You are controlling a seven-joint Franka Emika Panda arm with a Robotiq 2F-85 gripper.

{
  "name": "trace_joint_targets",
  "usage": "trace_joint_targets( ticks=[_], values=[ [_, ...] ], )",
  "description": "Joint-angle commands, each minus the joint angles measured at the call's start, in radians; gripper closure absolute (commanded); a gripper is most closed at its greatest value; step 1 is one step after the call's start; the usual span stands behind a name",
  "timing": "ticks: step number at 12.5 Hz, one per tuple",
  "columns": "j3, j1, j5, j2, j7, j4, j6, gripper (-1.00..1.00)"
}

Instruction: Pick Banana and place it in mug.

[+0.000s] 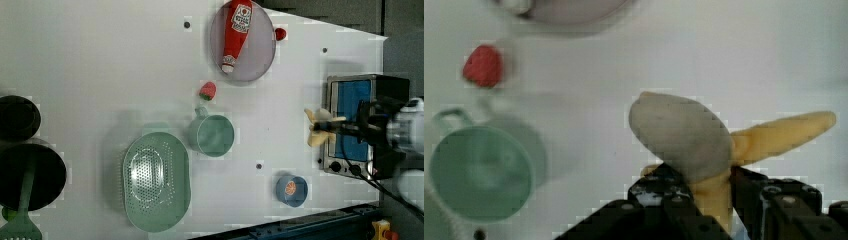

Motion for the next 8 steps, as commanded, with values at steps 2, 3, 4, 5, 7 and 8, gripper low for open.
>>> trace_joint_targets(
  ticks=[2,3,4,5,7,8],
  values=[
    [0.110,0.067,0.008,-0.009,0.242,0.076,-0.110,0.40],
    [0.139,0.069,0.015,-0.018,0.289,0.085,-0.121,0.40],
    [0.166,0.072,0.032,-0.019,0.341,0.091,-0.128,0.40],
    [0.194,0.075,0.052,-0.016,0.395,0.090,-0.133,0.40],
    [0.249,0.077,0.087,0.005,0.489,0.083,-0.131,0.40],
    [0.273,0.078,0.097,0.023,0.543,0.081,-0.131,0.40]
  ],
)
